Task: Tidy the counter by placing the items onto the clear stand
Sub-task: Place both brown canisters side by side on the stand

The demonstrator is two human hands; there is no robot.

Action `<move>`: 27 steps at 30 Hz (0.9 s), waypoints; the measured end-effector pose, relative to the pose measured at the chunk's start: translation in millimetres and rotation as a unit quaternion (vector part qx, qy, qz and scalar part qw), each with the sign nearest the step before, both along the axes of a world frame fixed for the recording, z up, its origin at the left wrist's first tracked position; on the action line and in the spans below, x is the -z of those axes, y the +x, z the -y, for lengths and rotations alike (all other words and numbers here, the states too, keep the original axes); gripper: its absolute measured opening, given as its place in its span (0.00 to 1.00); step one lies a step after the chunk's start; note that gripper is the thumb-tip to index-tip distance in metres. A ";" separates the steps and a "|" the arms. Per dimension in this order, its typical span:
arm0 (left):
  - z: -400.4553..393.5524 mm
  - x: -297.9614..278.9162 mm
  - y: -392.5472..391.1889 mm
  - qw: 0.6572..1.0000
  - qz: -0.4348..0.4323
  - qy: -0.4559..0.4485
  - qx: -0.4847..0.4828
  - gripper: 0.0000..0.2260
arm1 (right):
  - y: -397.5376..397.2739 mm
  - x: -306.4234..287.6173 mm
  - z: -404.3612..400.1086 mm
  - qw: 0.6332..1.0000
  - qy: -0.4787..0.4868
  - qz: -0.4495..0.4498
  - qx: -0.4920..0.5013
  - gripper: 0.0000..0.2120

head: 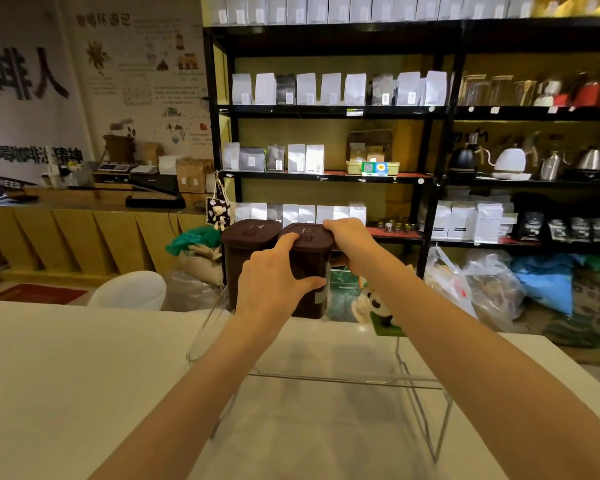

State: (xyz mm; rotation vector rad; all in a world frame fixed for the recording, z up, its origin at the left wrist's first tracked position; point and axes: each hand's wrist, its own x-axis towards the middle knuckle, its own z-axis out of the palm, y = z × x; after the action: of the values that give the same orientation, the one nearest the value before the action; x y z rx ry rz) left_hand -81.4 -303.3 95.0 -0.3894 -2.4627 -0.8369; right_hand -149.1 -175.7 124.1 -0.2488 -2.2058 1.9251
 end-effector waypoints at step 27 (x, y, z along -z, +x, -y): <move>-1.1 -1.2 -0.5 0.996 0.002 -0.086 -0.006 0.30 | 25.7 -15.5 3.6 0.995 0.072 0.062 -0.042 0.07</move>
State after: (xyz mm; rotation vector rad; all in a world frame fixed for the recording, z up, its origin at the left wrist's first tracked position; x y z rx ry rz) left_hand -81.9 -302.2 96.3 -0.4348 -2.5466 -0.6226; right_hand -123.4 -179.3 139.5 -0.2628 -2.4606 1.8270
